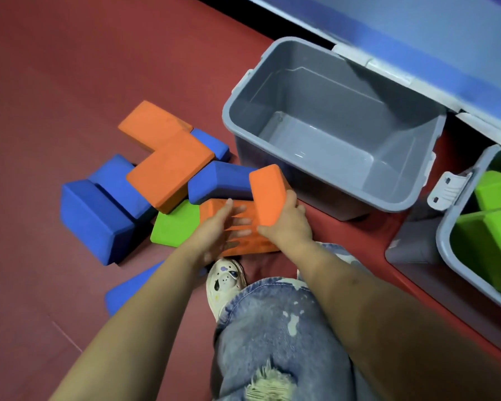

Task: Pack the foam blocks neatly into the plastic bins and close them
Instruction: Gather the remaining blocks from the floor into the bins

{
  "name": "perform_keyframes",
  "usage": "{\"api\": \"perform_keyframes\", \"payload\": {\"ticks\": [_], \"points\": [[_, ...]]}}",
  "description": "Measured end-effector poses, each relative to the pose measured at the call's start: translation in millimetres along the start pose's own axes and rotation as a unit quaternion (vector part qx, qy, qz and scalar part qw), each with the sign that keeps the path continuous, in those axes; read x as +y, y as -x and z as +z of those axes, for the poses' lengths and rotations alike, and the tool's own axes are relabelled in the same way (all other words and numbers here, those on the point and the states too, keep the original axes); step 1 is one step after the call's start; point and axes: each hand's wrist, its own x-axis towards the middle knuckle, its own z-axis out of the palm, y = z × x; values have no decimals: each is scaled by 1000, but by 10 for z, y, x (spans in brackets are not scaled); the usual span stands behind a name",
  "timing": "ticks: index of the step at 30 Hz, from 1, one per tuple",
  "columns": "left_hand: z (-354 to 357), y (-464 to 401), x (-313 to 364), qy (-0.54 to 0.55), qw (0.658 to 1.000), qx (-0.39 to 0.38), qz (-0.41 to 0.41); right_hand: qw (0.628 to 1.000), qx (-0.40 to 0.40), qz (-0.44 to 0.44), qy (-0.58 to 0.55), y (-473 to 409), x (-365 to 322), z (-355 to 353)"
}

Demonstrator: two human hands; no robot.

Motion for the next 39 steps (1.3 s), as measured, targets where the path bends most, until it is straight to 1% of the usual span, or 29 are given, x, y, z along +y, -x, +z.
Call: {"api": "perform_keyframes", "payload": {"ticks": [1, 2, 3, 4, 5, 6, 8, 11, 15, 16, 19, 22, 24, 27, 30, 33, 35, 39], "points": [[-75, -31, -27, -26, 998, 48, 20, 1000, 3, 4, 11, -3, 25, -13], [-162, -94, -72, -57, 991, 119, 33, 1000, 5, 10, 12, -12, 41, -30], [-256, -152, -123, -86, 976, 198, 32, 1000, 9, 14, 5, -31, 50, -47], [-352, -204, -183, -111, 960, 258, 19, 1000, 14, 16, -4, -52, 53, -60], [-418, -248, -235, -138, 948, 286, -3, 1000, 17, 13, -7, -73, 54, -71], [-470, -309, -308, -155, 946, 283, -27, 1000, 17, 6, -6, -87, 52, -76], [-459, -387, -429, -159, 957, 235, -52, 1000, 12, -12, 4, -92, 54, -72], [-324, -445, -531, -138, 969, 199, -54, 1000, 8, -14, -1, -103, 72, -50], [-285, -538, -637, -187, 948, 252, -46, 1000, 3, -4, -30, -106, 73, -16], [-257, -530, -652, -186, 948, 255, -43, 1000, -1, -3, -31, -96, 71, -10], [-4, -359, -548, -209, 949, 235, -19, 1000, -2, -4, -19, -53, 47, -12], [222, -308, -461, -207, 948, 241, -13, 999, 8, -19, -29, -8, -4, -66], [231, -238, -376, -194, 953, 233, -25, 999, 9, -31, -40, 68, -35, -125], [62, -115, -267, -174, 966, 188, -20, 997, 13, -51, -53, 262, -67, -244], [1, 328, -5, -218, 957, 190, 5, 994, 36, -77, -74, 491, -112, -429], [-37, 757, 265, -270, 936, 215, 74, 987, 67, -104, -102, 742, -152, -688], [-71, 992, 442, -273, 927, 225, 126, 980, 91, -115, -134, 882, -142, -904], [100, 1443, 814, -232, 917, 237, 222, 962, 152, -144, -175, 1074, -45, -1397]]}}
